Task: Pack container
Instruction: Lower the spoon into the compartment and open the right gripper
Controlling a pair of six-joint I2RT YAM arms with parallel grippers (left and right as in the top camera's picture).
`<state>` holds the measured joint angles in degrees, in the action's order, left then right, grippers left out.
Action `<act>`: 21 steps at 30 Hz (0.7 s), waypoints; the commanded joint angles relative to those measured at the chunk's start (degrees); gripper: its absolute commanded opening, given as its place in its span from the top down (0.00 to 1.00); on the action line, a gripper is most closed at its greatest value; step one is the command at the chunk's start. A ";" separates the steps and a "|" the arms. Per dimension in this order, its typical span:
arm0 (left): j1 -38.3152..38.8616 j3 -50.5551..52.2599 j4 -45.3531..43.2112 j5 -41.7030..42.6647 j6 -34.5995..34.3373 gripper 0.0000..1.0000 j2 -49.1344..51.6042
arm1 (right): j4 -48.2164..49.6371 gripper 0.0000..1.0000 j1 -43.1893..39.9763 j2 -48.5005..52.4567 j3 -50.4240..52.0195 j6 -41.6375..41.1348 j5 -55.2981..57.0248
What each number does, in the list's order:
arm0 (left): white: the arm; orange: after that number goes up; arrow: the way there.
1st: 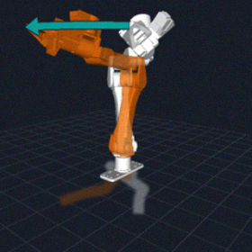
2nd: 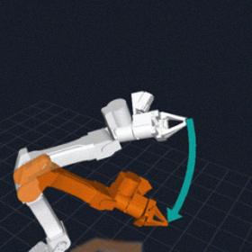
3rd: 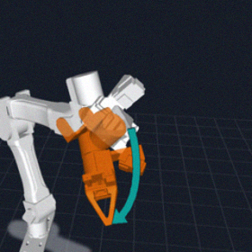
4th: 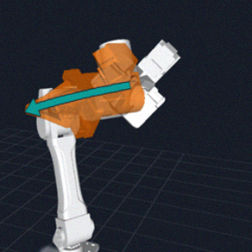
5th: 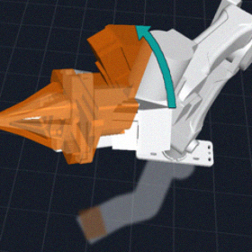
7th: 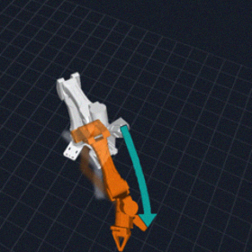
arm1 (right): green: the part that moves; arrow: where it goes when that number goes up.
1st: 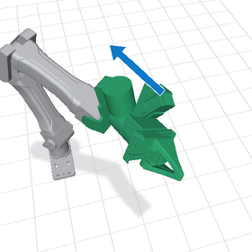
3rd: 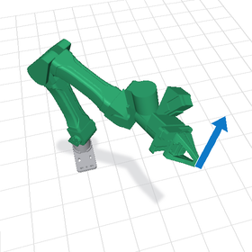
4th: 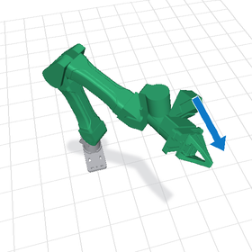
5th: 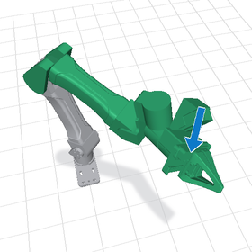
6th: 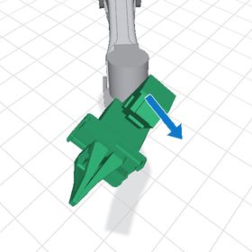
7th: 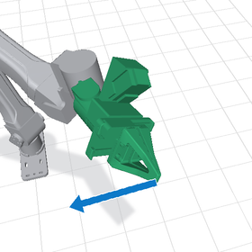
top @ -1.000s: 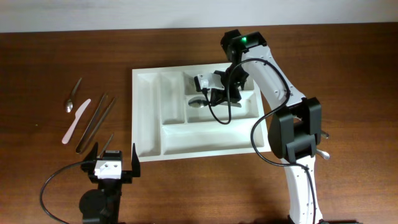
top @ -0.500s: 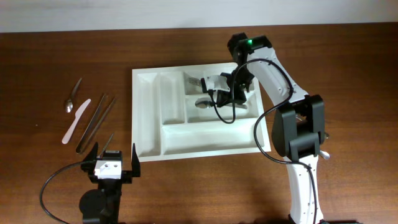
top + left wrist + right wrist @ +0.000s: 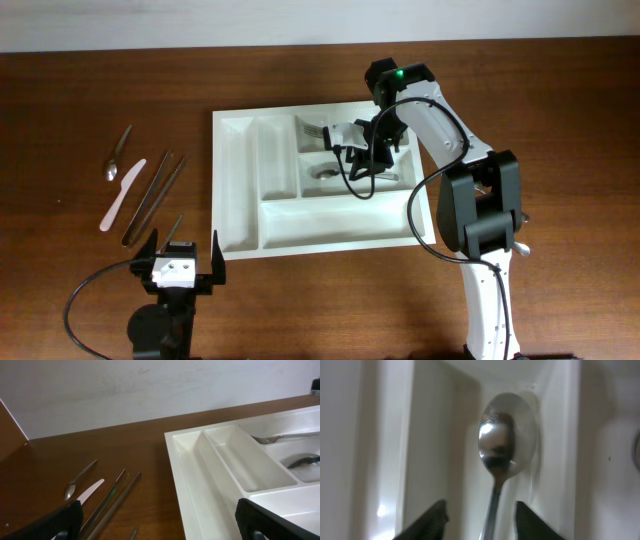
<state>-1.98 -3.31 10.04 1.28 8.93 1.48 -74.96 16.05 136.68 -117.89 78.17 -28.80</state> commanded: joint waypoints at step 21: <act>0.22 0.48 -0.17 0.24 -0.70 0.01 -0.48 | -16.06 0.25 -0.07 -1.70 -25.00 -9.53 -3.78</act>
<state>-1.98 -3.31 10.04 1.28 8.93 1.48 -88.92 16.05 136.66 -137.05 74.72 -30.81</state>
